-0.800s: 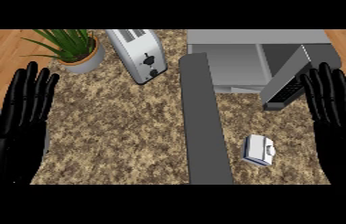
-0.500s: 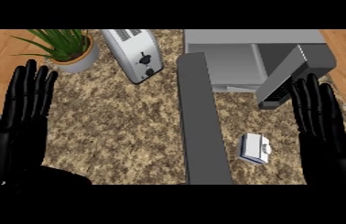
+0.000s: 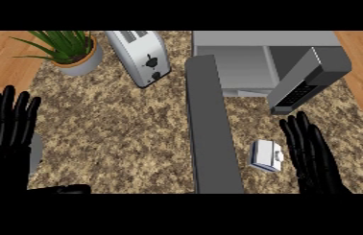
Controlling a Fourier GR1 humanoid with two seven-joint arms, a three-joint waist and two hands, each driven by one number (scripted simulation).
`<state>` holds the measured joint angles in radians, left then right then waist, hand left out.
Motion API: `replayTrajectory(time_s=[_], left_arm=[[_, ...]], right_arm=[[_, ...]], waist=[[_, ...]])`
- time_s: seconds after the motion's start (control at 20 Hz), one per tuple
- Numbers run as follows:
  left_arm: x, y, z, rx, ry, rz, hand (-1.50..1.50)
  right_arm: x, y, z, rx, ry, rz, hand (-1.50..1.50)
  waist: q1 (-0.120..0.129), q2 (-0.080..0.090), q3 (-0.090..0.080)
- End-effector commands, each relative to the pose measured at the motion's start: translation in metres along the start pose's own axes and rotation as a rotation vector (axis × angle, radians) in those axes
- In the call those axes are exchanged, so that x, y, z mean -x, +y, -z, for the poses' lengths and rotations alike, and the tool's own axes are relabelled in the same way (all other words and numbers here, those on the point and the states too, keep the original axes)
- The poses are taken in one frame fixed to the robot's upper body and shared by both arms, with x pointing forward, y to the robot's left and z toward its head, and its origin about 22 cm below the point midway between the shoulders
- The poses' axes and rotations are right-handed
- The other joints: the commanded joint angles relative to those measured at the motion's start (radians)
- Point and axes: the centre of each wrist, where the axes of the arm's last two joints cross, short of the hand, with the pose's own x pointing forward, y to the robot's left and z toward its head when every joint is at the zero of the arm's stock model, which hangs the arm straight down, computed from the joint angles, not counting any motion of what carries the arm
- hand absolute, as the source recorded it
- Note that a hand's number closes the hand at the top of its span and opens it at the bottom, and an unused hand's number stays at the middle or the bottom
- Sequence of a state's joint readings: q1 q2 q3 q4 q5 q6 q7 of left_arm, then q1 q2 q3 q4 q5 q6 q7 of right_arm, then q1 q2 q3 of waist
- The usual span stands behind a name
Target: Pick up the milk, place it into the microwave and close the microwave
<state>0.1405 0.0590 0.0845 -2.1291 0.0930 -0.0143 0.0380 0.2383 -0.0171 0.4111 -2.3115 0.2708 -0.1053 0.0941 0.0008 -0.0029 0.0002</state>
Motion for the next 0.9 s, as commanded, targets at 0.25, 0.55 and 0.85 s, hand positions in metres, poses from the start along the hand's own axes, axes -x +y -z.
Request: replayTrajectory(time_s=[0.25,0.55,0.85], left_arm=[[-0.018,0.024,-0.03,0.011,0.002,-0.004,-1.5],[-0.033,0.028,-0.059,-0.003,0.011,-0.011,-1.5],[-0.031,0.04,-0.066,-0.003,0.022,-0.008,-1.5]], right_arm=[[0.005,0.0,-0.024,0.092,0.056,-0.089,-1.5],[0.027,0.003,-0.031,0.096,0.125,-0.101,-1.5],[0.055,-0.014,-0.031,0.122,0.14,-0.103,-1.5]], waist=[[-0.001,0.001,0.0],[0.003,0.0,0.0],[0.003,0.001,0.0]])
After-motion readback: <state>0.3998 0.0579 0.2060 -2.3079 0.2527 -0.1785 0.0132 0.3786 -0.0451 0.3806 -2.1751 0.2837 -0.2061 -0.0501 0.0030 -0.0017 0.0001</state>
